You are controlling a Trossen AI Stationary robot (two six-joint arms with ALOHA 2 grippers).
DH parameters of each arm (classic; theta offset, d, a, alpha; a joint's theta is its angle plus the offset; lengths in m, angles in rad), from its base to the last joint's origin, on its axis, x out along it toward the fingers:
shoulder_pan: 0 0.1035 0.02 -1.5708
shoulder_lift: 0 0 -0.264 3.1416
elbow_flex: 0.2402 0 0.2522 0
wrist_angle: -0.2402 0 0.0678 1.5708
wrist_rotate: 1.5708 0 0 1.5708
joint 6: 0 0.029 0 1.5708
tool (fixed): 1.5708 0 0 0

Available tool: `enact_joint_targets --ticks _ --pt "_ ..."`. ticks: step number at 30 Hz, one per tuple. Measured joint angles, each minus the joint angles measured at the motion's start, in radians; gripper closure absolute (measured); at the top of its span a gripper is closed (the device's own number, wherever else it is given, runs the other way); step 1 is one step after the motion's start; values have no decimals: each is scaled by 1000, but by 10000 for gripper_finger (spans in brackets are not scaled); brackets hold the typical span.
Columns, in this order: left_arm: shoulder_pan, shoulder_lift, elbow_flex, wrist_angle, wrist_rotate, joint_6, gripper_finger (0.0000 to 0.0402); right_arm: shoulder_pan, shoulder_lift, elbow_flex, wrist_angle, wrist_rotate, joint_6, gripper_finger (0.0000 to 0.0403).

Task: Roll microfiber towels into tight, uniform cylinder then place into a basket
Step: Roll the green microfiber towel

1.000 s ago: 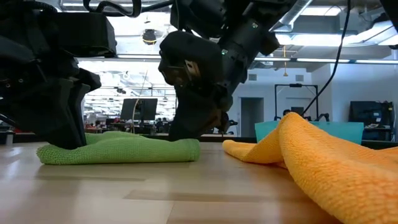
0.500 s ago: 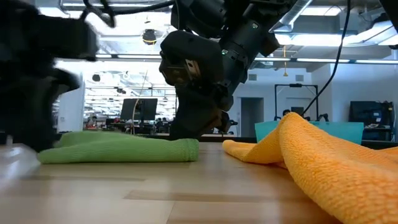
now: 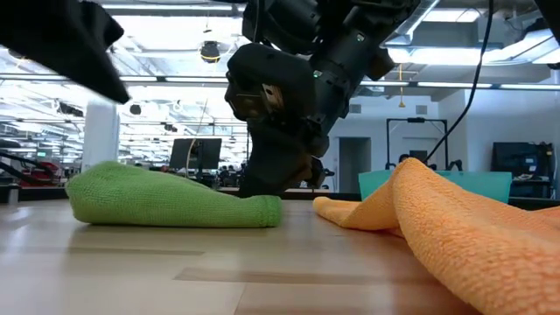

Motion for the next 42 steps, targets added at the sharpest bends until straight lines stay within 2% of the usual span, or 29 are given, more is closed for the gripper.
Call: enact_joint_targets --ticks 2,6,12,15,19,25,32,42 --pt "2 15 1 21 -49 0 370 1 1 0 6 1 -2 390" --pt "29 76 0 78 -55 35 370 1 1 0 6 1 -3 390" --pt "85 167 0 86 -31 76 371 0 1 0 7 0 -5 390" --pt "108 192 0 79 25 60 371 0 1 1 7 0 -5 390" --pt "114 196 -16 87 97 12 371 0 1 1 6 0 -6 390" --pt "114 192 -81 108 126 -105 371 0 2 2 8 0 -2 390" --pt "114 190 -96 124 139 -122 371 0 2 2 10 -13 25 386" --pt "114 193 -98 130 133 -121 371 0 3 2 19 -23 56 338"
